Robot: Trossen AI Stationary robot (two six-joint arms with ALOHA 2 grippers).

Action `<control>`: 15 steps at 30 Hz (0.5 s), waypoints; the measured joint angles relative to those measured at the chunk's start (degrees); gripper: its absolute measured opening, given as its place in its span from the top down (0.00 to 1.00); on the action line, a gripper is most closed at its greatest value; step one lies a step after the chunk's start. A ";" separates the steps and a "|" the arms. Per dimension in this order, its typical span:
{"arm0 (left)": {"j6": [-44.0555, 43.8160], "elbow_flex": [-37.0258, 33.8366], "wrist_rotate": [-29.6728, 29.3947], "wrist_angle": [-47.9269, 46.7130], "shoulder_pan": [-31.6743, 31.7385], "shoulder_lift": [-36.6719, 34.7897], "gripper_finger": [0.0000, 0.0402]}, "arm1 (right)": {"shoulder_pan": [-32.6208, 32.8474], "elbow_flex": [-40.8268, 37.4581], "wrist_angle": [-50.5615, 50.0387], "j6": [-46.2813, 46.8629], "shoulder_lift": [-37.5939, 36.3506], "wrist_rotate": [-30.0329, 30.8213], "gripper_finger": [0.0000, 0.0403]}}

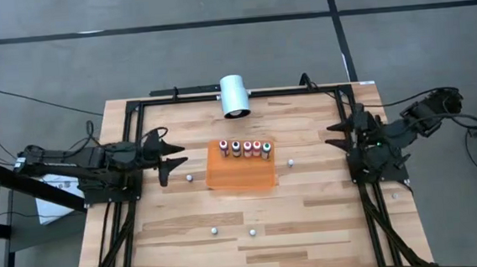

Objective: Pick & Place food coloring
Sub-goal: Put the top small green food coloring bottle into the orange bin

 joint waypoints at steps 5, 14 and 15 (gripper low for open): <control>2.04 -6.32 6.03 9.11 1.22 -7.46 0.56 | -0.02 -8.53 8.48 -0.46 -5.70 -1.73 0.55; -0.01 -13.40 9.36 11.51 1.60 -15.83 0.56 | -0.22 -22.97 23.08 -0.44 -13.48 -4.87 0.54; -0.07 -14.29 9.41 12.36 1.60 -16.19 0.56 | -0.22 -24.41 24.70 -0.31 -13.66 -4.88 0.55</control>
